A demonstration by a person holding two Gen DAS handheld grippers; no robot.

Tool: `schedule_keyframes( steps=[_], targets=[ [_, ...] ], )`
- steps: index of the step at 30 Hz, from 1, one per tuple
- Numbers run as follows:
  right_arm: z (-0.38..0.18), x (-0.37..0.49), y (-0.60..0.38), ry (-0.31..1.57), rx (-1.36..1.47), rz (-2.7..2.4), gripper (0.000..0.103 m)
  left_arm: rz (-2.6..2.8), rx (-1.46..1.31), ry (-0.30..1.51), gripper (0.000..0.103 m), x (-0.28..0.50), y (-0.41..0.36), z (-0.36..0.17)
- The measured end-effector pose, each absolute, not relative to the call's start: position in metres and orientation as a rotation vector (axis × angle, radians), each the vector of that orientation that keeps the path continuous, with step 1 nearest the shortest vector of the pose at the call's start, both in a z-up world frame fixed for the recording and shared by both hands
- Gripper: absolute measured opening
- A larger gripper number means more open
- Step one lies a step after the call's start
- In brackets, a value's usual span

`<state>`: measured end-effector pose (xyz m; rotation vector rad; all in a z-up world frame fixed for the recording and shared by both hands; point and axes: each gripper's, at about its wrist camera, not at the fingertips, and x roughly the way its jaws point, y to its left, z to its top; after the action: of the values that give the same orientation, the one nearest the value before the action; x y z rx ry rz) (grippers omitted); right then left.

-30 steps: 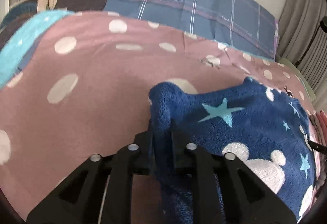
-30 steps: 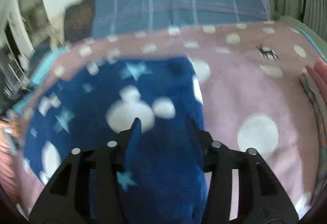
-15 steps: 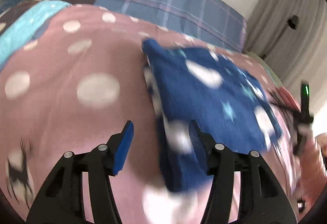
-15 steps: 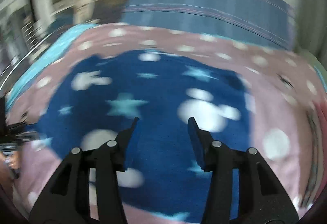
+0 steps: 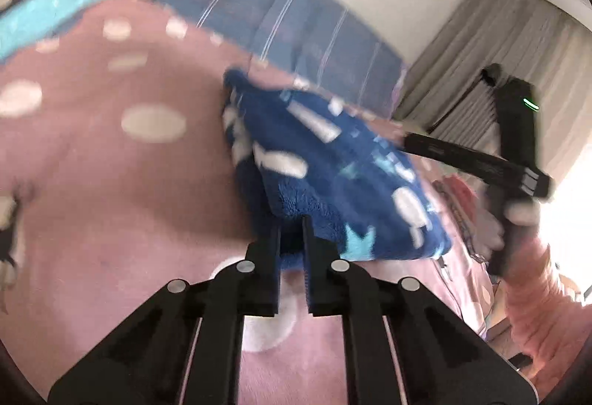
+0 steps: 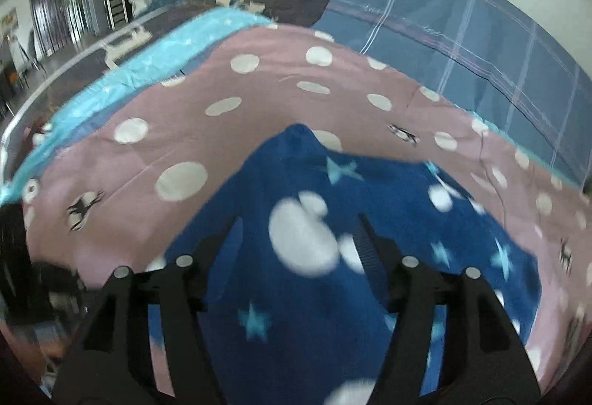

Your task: Fold small clothes

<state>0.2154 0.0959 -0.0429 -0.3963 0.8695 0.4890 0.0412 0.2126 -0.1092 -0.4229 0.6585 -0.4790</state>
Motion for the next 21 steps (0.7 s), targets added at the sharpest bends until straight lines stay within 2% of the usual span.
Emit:
schedule_keyframes(
  steps=[4,5,6,7,8,9,10,11,12,15,16,17,18,21],
  targets=[
    [-0.079,0.262,0.148,0.949,-0.508,0.410,0.063,-0.507,-0.453,0.671,0.001,0.043,0.216,-0.123],
    [-0.087,0.271,0.158,0.973,-0.518,0.391,0.063,-0.494,-0.474,0.692,0.012,0.048,0.216,-0.133],
    [-0.096,0.282,0.169,1.005,-0.533,0.366,0.063,-0.479,-0.494,0.711,0.032,0.052,0.215,-0.141],
    [-0.104,0.291,0.179,1.031,-0.556,0.342,0.063,-0.458,-0.515,0.732,0.042,0.056,0.218,-0.149],
    [-0.116,0.301,0.190,1.050,-0.603,0.307,0.064,-0.443,-0.550,0.758,0.046,0.060,0.219,-0.156],
    [-0.124,0.307,0.196,1.050,-0.639,0.279,0.064,-0.457,-0.566,0.758,0.047,0.061,0.223,-0.157],
    [-0.134,0.313,0.200,1.045,-0.682,0.243,0.050,-0.473,-0.566,0.749,0.047,0.062,0.224,-0.153],
    [-0.141,0.318,0.201,1.052,-0.700,0.222,0.028,-0.489,-0.536,0.746,0.048,0.066,0.221,-0.147],
    [-0.141,0.322,0.197,1.059,-0.642,0.222,0.010,-0.494,-0.508,0.756,0.048,0.070,0.219,-0.146],
    [-0.112,0.316,0.188,0.968,-0.505,0.293,0.009,-0.511,-0.478,0.831,0.047,0.088,0.209,-0.153],
    [-0.106,0.316,0.185,0.950,-0.476,0.316,0.009,-0.518,-0.487,0.841,0.040,0.089,0.208,-0.156],
    [-0.105,0.318,0.183,0.951,-0.452,0.341,0.009,-0.537,-0.492,0.841,0.023,0.088,0.206,-0.157],
    [-0.114,0.323,0.180,0.979,-0.442,0.356,0.009,-0.530,-0.492,0.818,0.018,0.083,0.207,-0.156],
    [-0.148,0.338,0.167,1.048,-0.380,0.394,0.013,-0.512,-0.471,0.738,0.014,0.059,0.213,-0.144]
  ],
)
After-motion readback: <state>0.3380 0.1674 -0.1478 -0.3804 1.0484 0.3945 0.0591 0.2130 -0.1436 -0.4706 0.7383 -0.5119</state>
